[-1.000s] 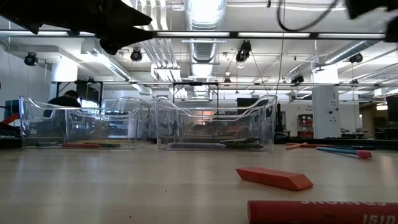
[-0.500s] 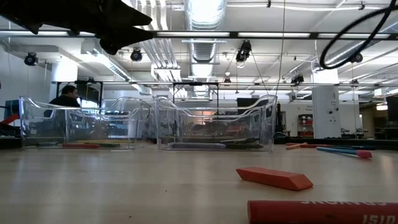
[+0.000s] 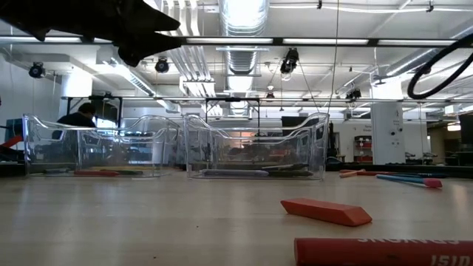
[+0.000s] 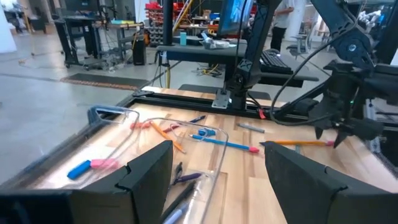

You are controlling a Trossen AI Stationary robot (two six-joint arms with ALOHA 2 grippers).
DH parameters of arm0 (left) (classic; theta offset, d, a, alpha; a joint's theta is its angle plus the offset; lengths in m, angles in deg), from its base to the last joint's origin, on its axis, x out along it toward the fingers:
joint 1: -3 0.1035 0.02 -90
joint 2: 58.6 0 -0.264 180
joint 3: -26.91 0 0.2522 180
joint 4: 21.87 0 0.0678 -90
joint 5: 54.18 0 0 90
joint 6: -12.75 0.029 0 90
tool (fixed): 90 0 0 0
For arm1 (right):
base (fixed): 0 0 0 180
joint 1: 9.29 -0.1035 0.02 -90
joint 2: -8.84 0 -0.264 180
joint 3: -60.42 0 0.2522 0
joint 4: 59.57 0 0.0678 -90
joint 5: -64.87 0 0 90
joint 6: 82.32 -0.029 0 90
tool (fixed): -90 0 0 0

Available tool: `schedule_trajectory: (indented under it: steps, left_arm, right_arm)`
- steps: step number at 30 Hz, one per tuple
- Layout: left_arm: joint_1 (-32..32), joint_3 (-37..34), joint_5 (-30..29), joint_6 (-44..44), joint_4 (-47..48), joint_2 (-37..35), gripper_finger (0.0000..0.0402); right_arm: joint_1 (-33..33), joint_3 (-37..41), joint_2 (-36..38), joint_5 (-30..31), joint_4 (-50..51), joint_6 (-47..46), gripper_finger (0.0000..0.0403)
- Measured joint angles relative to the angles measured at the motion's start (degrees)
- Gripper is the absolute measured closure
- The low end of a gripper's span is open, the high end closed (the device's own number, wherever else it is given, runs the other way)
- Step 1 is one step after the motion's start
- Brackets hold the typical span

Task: Sort crayons/erasers/pens/pencils in bins
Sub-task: Put the bottom orange pencil into the top left transparent bin

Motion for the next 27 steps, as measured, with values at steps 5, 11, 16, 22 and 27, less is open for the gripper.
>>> schedule_trajectory:
  steps: [5, 11, 16, 22, 27]
  left_arm:
    - [-0.16, -0.52, 0.13, -0.66, 0.07, 0.0, 0.0164]
    - [-0.3, -0.67, 0.12, -3.24, 0.9, 0.02, 0.0164]
    - [-0.49, -0.7, 0.11, -4.73, 2.01, 0.02, 0.0164]
    - [-1.24, -0.84, 0.12, -4.9, 2.17, 0.04, 0.0164]
    - [-2.04, -0.85, 0.13, -5.9, 2.17, 0.04, 0.0164]
  right_arm:
    - [-3.02, 0.02, -0.63, 0.02, -1.23, -5.23, 0.0201]
    - [-4.56, -0.11, -3.69, 1.73, -2.82, -7.23, 0.0237]
    - [-4.58, -0.11, -4.07, 4.24, -3.18, -7.1, 0.0273]
    - [-4.58, -0.06, -3.43, 5.14, -2.71, -8.28, 0.0285]
    - [-4.58, -0.02, -3.52, 5.66, -2.24, -9.04, 0.0267]
